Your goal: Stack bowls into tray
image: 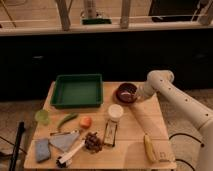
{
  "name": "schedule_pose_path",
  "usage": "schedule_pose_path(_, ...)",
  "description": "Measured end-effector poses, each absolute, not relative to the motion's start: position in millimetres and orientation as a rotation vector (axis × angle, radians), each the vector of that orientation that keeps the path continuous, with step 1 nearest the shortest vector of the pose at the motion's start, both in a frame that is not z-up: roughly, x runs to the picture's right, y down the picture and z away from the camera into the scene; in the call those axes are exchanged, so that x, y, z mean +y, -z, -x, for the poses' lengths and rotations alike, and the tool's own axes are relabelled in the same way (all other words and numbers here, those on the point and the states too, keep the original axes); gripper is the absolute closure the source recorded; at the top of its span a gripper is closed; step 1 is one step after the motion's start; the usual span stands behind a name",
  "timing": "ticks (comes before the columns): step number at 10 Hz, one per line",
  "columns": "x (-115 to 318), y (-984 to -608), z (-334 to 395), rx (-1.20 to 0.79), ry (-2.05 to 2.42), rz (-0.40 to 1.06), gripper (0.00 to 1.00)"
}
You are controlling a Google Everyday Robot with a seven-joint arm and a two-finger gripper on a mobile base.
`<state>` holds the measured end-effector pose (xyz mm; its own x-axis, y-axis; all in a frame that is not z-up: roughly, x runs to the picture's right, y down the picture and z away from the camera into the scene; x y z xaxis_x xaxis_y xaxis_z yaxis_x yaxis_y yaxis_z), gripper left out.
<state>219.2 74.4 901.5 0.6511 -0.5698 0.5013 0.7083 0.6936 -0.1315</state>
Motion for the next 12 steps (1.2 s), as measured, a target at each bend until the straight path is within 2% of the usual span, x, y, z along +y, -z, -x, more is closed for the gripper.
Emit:
schedule_pose_path(9,80,-899,-202,-0.454,0.776,0.333,1.0)
schedule_pose_path(10,80,-899,-201,-0.453,0.781,0.334,0.98)
schedule_pose_path(11,80,-899,-200,-0.452,0.786,0.336,0.91)
schedule_pose_path(12,82,-899,-198,-0.453,0.791,0.339,0.79)
